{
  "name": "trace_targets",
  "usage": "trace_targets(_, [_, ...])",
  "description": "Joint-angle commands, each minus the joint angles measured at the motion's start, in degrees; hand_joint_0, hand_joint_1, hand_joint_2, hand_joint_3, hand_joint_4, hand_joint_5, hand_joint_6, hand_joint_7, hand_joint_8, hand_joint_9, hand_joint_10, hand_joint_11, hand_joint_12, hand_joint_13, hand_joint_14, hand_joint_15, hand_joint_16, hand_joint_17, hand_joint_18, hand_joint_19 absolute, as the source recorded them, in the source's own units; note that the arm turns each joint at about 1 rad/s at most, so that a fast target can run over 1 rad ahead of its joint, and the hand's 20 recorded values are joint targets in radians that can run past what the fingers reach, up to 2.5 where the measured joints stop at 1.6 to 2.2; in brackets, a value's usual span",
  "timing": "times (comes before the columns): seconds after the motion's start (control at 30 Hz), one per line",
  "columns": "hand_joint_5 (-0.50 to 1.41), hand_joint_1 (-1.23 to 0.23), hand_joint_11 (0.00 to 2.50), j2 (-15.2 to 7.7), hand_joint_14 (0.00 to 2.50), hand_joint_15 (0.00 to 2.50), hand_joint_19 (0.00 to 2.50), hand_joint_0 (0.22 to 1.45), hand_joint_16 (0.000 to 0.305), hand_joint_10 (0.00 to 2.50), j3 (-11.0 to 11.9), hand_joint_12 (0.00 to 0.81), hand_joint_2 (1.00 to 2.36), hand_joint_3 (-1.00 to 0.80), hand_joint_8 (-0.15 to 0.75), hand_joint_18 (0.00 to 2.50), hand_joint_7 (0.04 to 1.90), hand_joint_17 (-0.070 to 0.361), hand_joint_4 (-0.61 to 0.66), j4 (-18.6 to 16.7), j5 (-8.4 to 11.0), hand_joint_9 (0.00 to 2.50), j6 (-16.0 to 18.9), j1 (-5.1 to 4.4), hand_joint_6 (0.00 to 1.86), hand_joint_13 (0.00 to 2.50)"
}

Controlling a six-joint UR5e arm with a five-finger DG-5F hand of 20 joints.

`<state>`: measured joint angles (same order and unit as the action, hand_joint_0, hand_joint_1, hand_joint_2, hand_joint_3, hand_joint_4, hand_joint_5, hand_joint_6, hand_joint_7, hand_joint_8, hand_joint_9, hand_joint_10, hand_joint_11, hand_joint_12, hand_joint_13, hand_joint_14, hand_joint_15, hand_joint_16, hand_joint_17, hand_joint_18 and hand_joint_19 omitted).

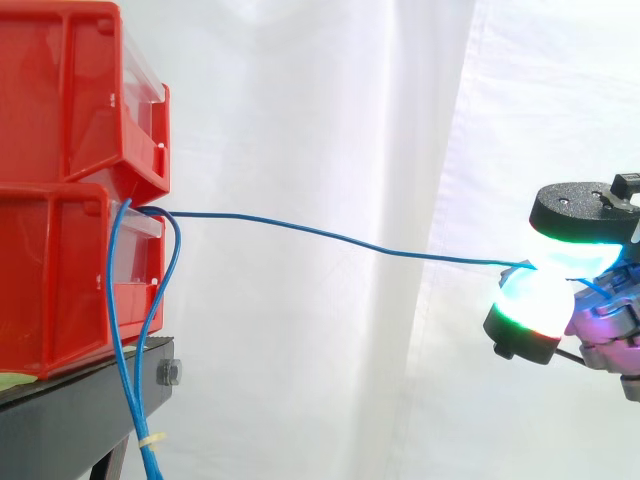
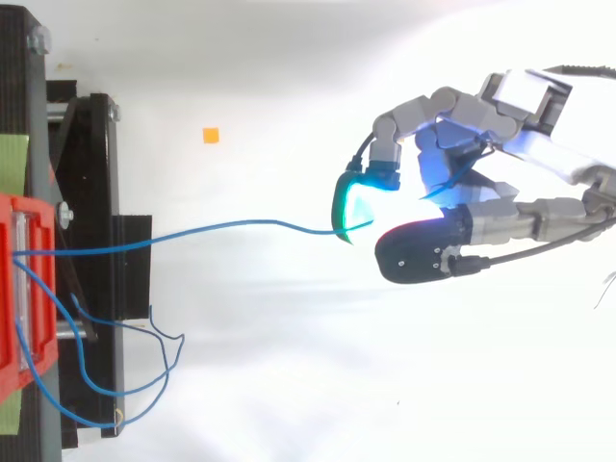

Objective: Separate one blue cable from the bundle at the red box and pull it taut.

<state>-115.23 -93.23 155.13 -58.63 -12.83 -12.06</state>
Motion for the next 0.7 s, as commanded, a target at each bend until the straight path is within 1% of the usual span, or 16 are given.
trace_targets(0.0, [-0.15, -0.73, 1.23, 0.01, 2.5, 1.3, 1.76, 0.67, 0.04, 2.27, 0.07, 0.387, 1.02, -0.08, 0.35, 1.39, 1.19, 0.089, 0.1, 0.0, 0.01, 0.6, 0.0, 0.02, 0.93, 0.78])
trace_targets(0.23, [-0.15, -0.73, 1.24, 0.01, 2.5, 1.29, 1.76, 0.67, 0.039, 2.27, -0.02, 0.387, 1.02, -0.08, 0.351, 1.4, 1.17, 0.088, 0.11, 0.0, 0.01, 0.6, 0.0, -0.07, 0.93, 0.79])
trace_targets(0.3, [-0.15, -0.73, 1.23, -0.08, 2.5, 1.33, 1.75, 0.67, 0.04, 2.27, -0.02, 0.386, 1.02, -0.08, 0.349, 1.4, 1.16, 0.09, 0.1, 0.0, 0.01, 0.6, 0.0, 0.02, 0.94, 0.78])
trace_targets(0.67, [-0.15, -0.73, 1.22, 0.01, 2.5, 1.29, 1.75, 0.67, 0.041, 2.28, -0.02, 0.387, 1.02, -0.09, 0.351, 1.4, 1.16, 0.092, 0.11, 0.0, 0.01, 0.6, 0.0, 0.02, 0.93, 0.79])
